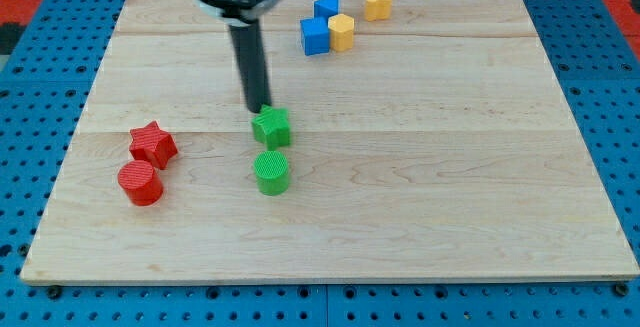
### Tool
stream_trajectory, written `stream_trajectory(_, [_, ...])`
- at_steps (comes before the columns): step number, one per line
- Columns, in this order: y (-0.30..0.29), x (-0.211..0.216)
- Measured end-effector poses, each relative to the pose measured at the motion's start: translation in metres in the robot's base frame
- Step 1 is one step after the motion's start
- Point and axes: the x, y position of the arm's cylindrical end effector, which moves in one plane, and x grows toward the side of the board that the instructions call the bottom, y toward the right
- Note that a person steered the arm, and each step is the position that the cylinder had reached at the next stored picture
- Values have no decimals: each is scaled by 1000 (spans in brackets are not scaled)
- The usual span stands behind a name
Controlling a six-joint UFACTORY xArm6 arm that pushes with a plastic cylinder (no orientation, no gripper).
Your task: Push the red star top left to the green circle
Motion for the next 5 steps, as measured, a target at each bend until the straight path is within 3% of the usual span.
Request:
stream_trajectory(1, [39, 73])
stream_trajectory(2, [65, 90])
stream_trajectory(3, [73, 53])
stream_trajectory(5, [-103, -33])
